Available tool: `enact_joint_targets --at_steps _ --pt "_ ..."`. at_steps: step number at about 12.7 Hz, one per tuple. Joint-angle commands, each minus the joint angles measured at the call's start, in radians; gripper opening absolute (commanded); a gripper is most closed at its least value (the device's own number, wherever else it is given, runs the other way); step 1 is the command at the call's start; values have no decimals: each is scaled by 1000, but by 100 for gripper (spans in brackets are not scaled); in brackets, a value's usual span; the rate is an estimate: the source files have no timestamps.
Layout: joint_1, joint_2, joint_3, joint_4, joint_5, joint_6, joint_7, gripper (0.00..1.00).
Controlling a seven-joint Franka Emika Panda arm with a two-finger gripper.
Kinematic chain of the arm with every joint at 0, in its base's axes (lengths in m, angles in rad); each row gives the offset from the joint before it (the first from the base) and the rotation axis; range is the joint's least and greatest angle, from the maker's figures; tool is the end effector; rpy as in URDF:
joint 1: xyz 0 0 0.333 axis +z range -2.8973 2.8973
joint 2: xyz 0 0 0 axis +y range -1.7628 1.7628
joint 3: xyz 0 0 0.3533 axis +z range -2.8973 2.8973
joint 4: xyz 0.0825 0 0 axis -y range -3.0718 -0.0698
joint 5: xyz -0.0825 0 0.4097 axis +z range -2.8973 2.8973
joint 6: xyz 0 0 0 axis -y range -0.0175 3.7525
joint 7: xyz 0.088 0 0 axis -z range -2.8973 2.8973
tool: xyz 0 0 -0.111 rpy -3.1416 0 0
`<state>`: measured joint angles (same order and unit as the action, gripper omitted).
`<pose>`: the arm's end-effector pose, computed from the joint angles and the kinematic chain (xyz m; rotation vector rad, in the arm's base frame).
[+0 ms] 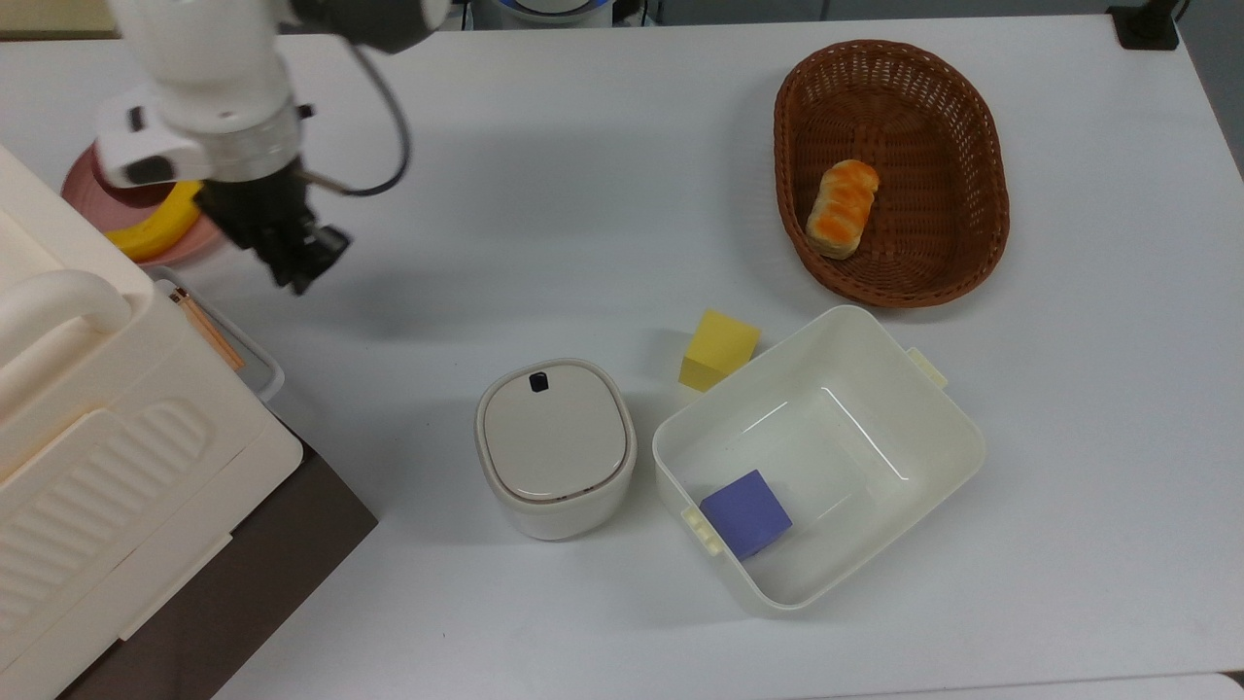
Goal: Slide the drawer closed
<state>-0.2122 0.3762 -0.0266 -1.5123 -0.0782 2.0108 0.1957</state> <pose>0.7014 -0.1729 0.4825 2.9894 -0.6107 0.1842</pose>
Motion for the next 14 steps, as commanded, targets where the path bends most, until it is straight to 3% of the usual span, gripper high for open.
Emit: enact_joint_targets --at_steps 1,2,3,4,5,8,14 --pt "86 -85 -7 -20 8 -156 -100 35" --pt "106 -101 -7 -22 8 -197 -120 47" --pt "135 -129 -7 -22 9 -242 -143 71" --pt "155 -154 -7 -22 12 -263 -148 89" --pt "175 -166 -7 -22 15 -267 -153 100" --pt "195 -166 -6 -14 40 -261 -214 100" --pt "194 -160 -10 -13 52 -257 -202 100"
